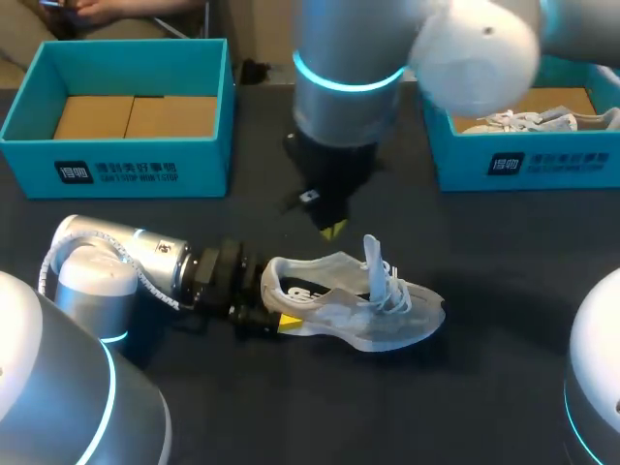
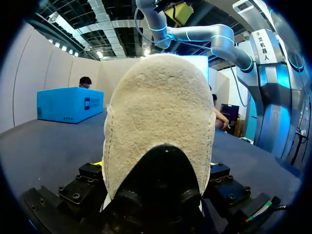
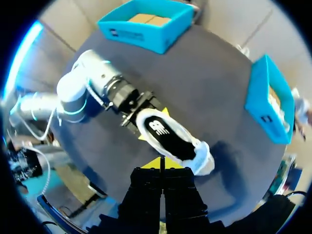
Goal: Take the shoe out of the shoebox, open the shoe tongue, remove and reinsert the insole, then place the shoe into the shoebox
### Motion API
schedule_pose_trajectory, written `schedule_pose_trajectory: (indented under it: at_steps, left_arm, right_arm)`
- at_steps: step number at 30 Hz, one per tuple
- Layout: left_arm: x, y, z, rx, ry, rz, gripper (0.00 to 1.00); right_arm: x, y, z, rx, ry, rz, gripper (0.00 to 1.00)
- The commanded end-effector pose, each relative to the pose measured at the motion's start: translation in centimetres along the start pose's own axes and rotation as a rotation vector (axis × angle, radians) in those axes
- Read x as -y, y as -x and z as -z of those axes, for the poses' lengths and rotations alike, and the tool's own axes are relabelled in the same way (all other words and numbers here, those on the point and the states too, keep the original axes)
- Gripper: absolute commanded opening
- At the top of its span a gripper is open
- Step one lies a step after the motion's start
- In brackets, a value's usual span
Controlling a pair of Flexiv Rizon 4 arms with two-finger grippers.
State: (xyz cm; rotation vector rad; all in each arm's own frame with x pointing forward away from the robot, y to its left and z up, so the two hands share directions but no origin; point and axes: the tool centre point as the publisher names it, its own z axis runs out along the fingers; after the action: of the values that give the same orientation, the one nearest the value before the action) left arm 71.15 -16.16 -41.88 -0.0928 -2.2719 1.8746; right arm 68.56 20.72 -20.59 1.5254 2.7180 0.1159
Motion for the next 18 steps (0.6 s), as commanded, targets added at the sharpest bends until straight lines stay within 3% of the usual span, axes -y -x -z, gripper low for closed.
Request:
schedule_pose_trajectory:
  at_steps: [1,4,9,14,18]
  left_arm:
    - [0.0,0.1,0.0,0.001,0.002,0.000,0.00]
    - [0.0,0.1,0.0,0.001,0.002,0.000,0.00]
    - [0.0,0.1,0.0,0.001,0.002,0.000,0.00]
    - [0.0,0.1,0.0,0.001,0.002,0.000,0.00]
    - [0.0,0.1,0.0,0.001,0.002,0.000,0.00]
  right_arm:
    - [-0.1,-0.7,-0.1,0.008,0.033,0.082,0.00]
    - [-0.1,-0.7,-0.1,0.008,0.033,0.082,0.00]
    - [-0.1,-2.2,-1.9,0.025,0.056,0.390,0.00]
    - [0.1,-2.4,-4.9,-0.052,-0.051,0.722,0.00]
    - [0.1,-2.4,-4.9,-0.052,-0.051,0.722,0.00]
